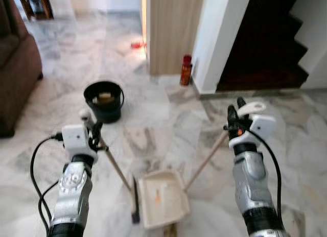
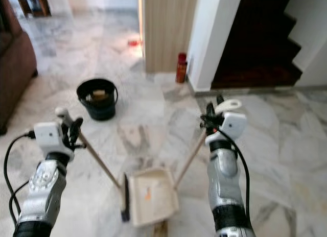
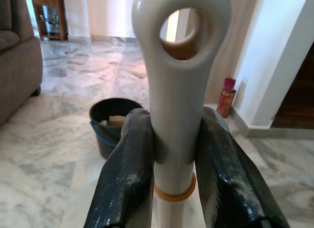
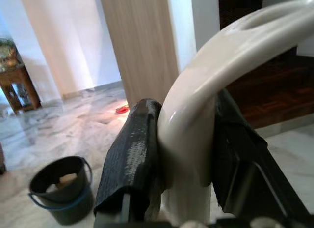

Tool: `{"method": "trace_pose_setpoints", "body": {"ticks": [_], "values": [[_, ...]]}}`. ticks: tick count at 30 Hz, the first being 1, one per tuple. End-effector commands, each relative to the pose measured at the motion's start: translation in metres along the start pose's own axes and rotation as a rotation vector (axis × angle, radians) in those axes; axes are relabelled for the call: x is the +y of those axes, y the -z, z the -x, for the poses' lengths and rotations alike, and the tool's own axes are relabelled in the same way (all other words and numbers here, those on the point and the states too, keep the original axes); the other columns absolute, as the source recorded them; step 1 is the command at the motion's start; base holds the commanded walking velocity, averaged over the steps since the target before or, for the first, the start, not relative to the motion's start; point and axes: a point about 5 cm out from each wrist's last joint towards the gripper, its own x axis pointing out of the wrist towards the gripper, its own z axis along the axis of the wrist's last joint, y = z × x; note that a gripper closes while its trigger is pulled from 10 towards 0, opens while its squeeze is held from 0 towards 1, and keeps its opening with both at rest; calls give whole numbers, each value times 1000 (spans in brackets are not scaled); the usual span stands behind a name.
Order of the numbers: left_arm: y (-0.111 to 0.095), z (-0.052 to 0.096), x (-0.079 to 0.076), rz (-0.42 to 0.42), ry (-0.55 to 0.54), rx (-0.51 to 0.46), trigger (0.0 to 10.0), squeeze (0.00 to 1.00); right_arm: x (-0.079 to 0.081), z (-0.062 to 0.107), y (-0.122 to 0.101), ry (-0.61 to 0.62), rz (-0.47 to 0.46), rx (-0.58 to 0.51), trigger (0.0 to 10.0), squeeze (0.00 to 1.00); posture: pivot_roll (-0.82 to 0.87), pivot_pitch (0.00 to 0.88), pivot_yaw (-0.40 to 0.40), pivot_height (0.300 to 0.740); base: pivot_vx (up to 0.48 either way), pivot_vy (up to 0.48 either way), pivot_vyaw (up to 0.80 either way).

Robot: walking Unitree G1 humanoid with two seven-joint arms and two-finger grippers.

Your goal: Sweep floor

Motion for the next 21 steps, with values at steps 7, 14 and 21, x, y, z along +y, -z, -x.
{"method": "trace_pose_setpoints", "body": {"ticks": [7,14,21], "values": [[-8,-4,-5,-11,16,-38,10000,0,-6,-4,-8,39,-33,-33,10000,0,42,0,-16,740,0,393,0],[-8,-4,-5,-11,15,-38,10000,0,-7,-4,-5,43,-48,-7,10000,0,43,0,-19,740,0,423,-84],[-8,-3,-5,-11,13,-38,10000,0,-5,-4,-6,24,-25,-14,10000,0,43,0,-19,740,0,423,-346]]}}
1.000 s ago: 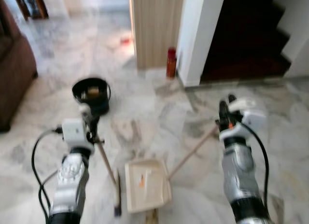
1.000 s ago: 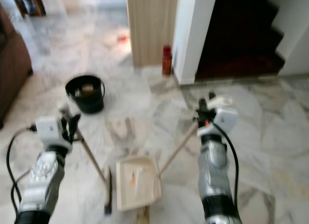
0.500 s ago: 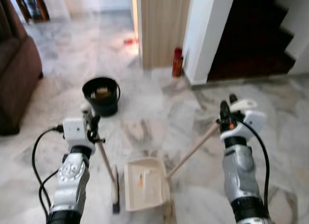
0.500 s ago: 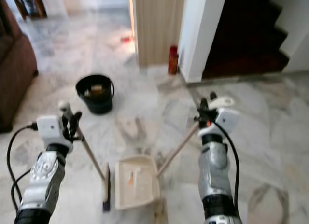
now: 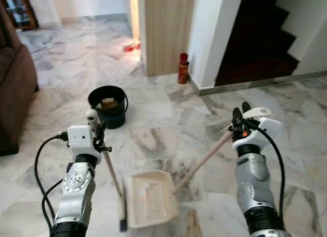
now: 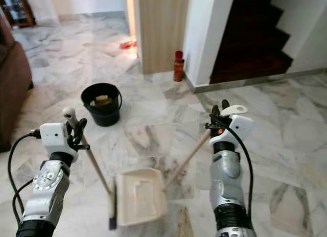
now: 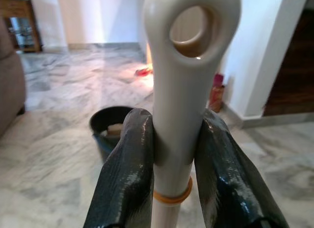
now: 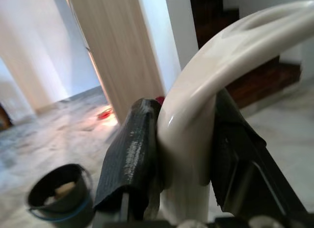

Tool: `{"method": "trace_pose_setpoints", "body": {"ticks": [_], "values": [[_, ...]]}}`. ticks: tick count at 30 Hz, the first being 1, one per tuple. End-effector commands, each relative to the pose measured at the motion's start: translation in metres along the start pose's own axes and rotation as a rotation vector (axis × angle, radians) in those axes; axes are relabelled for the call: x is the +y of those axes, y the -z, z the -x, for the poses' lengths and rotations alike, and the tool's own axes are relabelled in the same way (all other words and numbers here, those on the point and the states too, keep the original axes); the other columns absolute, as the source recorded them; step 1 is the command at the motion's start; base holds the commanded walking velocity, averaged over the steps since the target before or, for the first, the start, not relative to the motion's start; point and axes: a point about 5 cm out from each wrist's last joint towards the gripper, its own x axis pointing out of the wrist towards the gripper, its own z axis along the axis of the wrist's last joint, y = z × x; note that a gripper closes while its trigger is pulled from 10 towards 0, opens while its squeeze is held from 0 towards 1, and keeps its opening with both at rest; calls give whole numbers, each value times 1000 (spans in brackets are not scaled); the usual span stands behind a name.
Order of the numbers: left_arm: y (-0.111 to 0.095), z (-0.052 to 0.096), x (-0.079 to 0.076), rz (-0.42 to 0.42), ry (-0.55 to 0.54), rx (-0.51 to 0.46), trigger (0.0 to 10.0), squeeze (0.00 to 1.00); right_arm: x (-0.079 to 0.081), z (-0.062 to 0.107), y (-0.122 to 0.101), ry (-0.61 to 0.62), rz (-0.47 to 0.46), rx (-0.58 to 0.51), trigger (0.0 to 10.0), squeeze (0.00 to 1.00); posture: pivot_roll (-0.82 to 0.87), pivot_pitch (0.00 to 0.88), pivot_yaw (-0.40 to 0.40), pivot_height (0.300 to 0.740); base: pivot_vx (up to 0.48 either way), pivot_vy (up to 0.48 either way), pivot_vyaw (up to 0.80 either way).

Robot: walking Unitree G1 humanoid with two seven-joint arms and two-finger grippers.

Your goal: Sweep floor

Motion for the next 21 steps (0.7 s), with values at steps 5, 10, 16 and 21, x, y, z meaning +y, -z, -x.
{"method": "trace_pose_setpoints", "body": {"ticks": [5,10,16,21], "values": [[-7,-1,6,1,-16,-33,10000,0,11,-6,-10,-30,-17,-56,10000,0,43,0,-17,740,0,424,0],[-6,0,6,-1,-14,-33,10000,0,11,-6,-9,-30,-19,-53,10000,0,42,0,-16,740,0,426,0],[-7,0,7,-4,-10,-33,10000,0,12,-5,-8,-27,-25,-46,10000,0,45,0,-11,740,0,430,0],[-7,1,7,-7,-10,-32,10000,0,12,-5,-6,-24,-39,-40,10000,0,45,0,-9,740,0,434,0]]}}
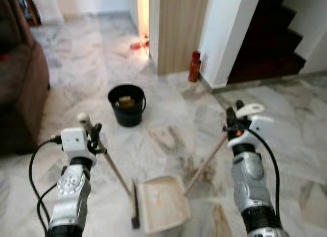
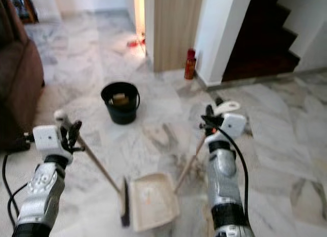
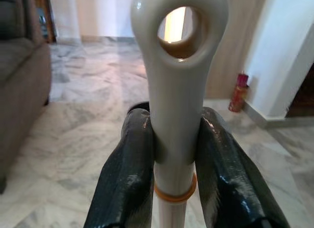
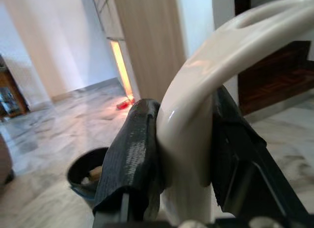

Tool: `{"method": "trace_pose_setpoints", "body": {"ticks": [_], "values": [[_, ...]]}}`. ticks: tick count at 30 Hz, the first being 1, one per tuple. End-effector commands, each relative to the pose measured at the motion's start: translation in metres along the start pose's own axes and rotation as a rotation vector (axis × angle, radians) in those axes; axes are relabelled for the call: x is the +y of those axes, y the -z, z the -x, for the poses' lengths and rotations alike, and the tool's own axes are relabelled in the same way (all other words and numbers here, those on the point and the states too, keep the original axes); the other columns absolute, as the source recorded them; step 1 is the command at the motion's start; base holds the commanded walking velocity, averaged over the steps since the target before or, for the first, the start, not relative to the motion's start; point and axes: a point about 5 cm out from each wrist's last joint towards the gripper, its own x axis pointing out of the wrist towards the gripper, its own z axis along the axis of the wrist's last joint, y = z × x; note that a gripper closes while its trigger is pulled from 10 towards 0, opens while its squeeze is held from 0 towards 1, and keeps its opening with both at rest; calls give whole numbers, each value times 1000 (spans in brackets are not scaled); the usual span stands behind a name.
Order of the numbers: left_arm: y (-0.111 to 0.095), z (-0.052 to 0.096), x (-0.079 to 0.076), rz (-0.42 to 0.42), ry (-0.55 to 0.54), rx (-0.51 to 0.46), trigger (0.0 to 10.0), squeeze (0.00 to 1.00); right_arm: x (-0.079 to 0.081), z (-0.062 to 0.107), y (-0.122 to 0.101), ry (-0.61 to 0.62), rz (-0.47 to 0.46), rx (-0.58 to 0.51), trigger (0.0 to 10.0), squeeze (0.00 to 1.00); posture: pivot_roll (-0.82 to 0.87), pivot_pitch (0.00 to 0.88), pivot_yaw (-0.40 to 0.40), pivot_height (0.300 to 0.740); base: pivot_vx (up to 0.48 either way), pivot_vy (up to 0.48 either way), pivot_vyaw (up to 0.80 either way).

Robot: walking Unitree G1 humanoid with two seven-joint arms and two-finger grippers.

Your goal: Sweep floor

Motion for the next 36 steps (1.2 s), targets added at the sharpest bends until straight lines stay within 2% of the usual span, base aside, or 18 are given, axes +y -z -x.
{"method": "trace_pose_setpoints", "body": {"ticks": [1,7,36], "values": [[-9,-4,-5,-17,21,-43,10000,0,-5,-1,-7,27,-36,-37,10000,0,45,0,-9,740,0,439,0],[-10,-4,-6,-18,21,-43,10000,0,-6,-2,-6,31,-39,-32,10000,0,45,0,-9,740,0,439,-433],[-10,-4,-1,-25,-1,-41,10000,0,-7,-4,-7,53,-60,-29,10000,0,52,0,-18,740,0,449,0]]}}
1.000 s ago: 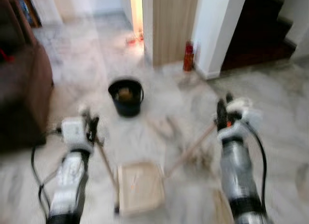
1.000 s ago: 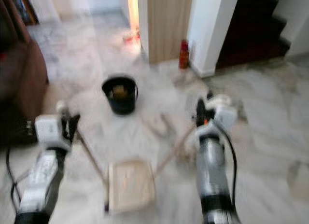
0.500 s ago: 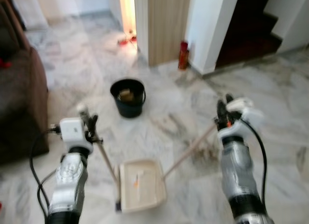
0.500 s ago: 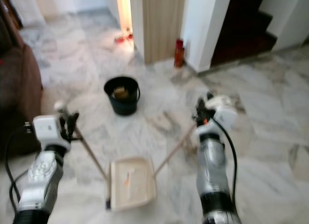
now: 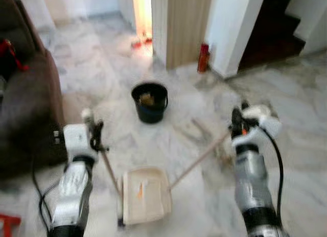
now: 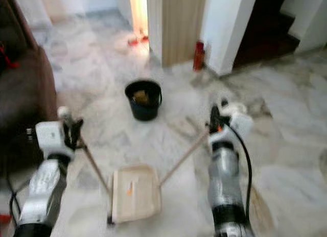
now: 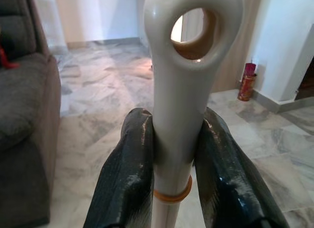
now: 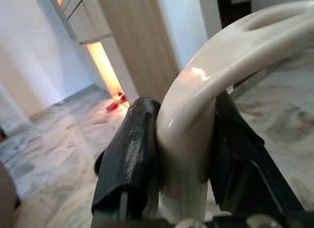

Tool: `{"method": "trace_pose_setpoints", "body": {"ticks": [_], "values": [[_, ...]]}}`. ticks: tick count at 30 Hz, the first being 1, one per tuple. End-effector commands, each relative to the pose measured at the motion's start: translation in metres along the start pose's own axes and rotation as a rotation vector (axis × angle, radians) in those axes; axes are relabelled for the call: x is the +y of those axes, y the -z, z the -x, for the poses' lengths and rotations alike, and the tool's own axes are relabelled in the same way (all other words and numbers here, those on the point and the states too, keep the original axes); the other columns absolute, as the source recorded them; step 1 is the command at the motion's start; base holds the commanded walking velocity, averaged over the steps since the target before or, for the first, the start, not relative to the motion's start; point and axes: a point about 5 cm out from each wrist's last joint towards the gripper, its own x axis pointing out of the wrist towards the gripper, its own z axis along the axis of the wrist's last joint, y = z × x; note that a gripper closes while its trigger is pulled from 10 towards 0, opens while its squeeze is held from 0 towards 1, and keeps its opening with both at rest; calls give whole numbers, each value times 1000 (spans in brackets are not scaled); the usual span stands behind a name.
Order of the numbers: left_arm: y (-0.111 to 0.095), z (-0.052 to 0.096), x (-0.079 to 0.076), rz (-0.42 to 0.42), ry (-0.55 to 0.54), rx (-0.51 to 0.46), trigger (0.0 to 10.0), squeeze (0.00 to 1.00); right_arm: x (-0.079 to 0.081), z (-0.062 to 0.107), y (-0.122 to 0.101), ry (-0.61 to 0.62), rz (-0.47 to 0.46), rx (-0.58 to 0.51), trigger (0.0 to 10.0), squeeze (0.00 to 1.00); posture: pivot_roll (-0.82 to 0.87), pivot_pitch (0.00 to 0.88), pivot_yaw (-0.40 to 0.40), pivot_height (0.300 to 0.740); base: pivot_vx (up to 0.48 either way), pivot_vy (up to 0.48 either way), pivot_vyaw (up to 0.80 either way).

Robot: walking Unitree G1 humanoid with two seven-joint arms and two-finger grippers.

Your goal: Sweep floor

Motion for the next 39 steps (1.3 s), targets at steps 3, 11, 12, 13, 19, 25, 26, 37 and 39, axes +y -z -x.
{"method": "trace_pose_setpoints", "body": {"ticks": [3,11,12,13,19,25,26,37,39], "values": [[-10,-4,2,0,-1,-44,10000,0,6,-7,-12,-14,2,-43,10000,0,55,0,-19,740,0,455,0],[-12,-4,3,-3,-10,-51,10000,0,7,-8,-12,-18,0,-39,10000,0,58,0,-20,740,0,350,-700],[-12,-4,3,-9,-9,-51,10000,0,8,-8,-12,-19,-1,-38,10000,0,58,0,-20,740,0,0,-800],[-12,-4,3,-14,-9,-51,10000,0,8,-9,-12,-19,-2,-38,10000,0,58,0,-20,740,0,0,-800],[-14,-5,2,-12,-6,-59,10000,0,10,-10,-16,-28,1,-58,10000,0,58,0,-21,740,0,0,-533],[-15,-5,1,-13,-9,-63,10000,0,13,-14,-22,-44,-1,-78,10000,0,58,0,-23,740,0,0,0],[-15,-5,1,-15,-10,-63,10000,0,13,-15,-24,-41,-18,-83,10000,0,57,0,-24,740,0,0,0],[-14,-5,4,-41,-40,-55,10000,0,18,-27,-45,-23,-173,-143,10000,0,63,0,-25,740,0,0,0],[-13,-5,6,-47,-58,-51,10000,0,24,-30,-54,-50,-181,-178,10000,0,62,0,-25,740,0,0,0]]}}
